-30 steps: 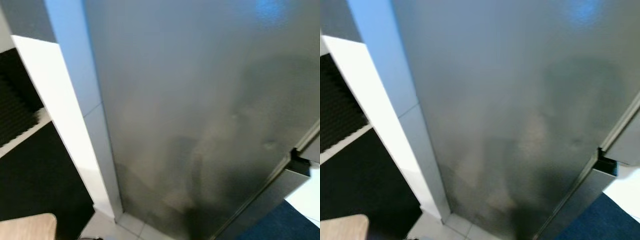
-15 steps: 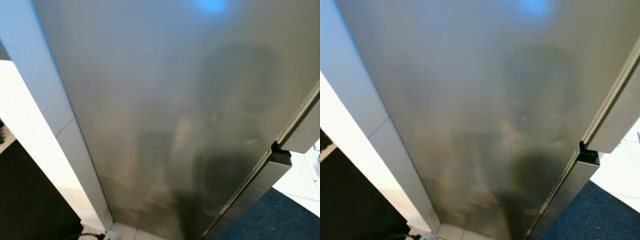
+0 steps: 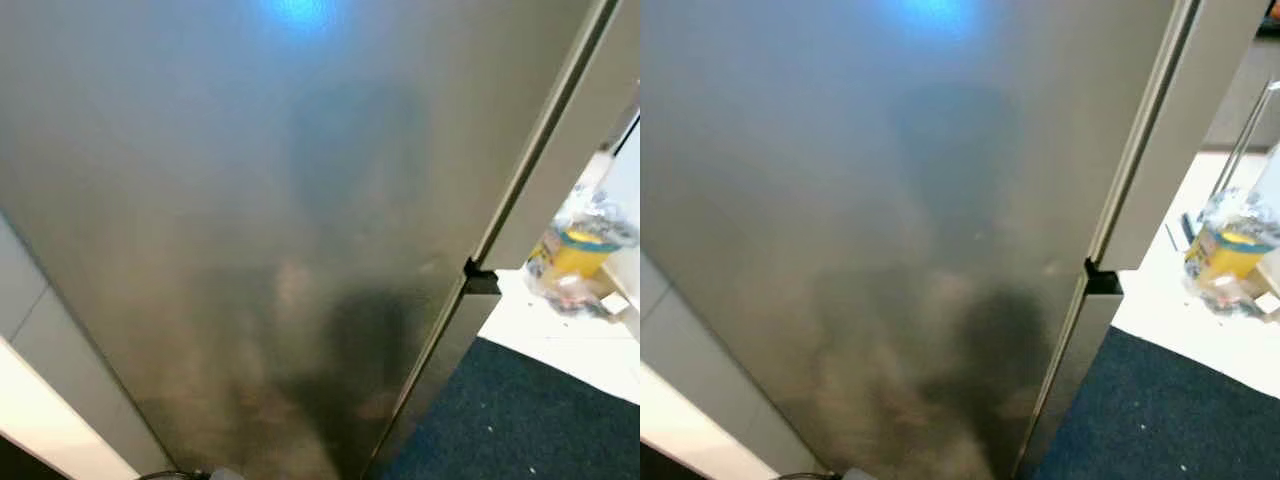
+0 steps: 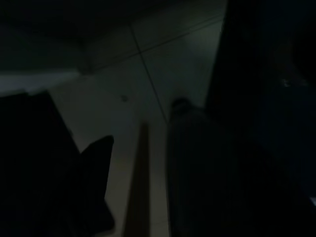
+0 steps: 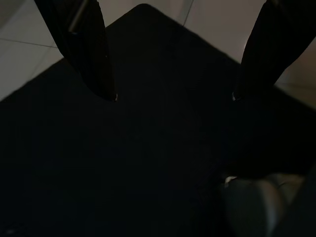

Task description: Restocking fridge

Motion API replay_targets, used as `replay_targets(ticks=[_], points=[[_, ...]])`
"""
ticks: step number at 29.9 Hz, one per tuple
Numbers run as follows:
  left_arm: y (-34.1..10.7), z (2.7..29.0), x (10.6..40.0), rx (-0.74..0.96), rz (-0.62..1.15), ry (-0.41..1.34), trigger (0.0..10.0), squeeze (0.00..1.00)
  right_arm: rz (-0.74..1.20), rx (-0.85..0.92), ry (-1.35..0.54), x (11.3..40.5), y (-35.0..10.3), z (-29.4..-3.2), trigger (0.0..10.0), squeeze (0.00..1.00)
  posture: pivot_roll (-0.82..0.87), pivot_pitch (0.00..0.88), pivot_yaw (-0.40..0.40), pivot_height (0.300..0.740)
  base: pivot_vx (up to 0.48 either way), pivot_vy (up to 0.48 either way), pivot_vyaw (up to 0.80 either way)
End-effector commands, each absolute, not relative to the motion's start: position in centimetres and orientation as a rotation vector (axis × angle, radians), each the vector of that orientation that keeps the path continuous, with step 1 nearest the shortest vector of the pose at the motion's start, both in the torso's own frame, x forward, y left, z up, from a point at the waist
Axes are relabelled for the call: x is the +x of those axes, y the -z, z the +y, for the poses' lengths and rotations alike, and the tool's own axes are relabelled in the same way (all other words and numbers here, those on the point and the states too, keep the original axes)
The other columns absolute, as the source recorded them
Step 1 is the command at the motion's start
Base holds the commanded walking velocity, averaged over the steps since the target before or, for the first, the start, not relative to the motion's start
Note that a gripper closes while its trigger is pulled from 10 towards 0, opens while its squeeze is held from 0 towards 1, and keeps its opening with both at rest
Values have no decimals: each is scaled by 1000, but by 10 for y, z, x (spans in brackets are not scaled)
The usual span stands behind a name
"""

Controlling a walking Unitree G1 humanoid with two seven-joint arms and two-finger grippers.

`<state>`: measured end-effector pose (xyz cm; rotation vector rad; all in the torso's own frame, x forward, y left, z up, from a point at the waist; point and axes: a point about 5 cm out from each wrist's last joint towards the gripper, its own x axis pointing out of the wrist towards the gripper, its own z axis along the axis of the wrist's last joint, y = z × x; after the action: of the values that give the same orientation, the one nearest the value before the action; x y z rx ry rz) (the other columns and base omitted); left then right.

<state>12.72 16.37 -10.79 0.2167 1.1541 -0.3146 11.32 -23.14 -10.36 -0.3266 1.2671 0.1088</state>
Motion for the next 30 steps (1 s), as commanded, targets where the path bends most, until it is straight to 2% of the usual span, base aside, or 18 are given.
replay_targets(ticks=[1, 19, 26, 30], points=[[113, 165, 112, 219, 1215, 324, 10000, 0, 1283, -308, -111, 107, 106, -227, 10000, 0, -34, 63, 8, 740, 0, 0, -706], [113, 165, 111, 224, 1217, 327, 10000, 0, 1267, -309, -101, 110, 105, -229, 10000, 0, -35, 64, 8, 740, 0, 0, -707], [113, 165, 112, 227, 1218, 327, 10000, 0, 1226, -326, -101, 119, 102, -230, 10000, 0, -35, 65, 10, 740, 0, 0, -718], [113, 165, 111, 227, 1220, 327, 10000, 0, 1164, -329, -92, 136, 96, -233, 10000, 0, -35, 65, 10, 740, 0, 0, -728]])
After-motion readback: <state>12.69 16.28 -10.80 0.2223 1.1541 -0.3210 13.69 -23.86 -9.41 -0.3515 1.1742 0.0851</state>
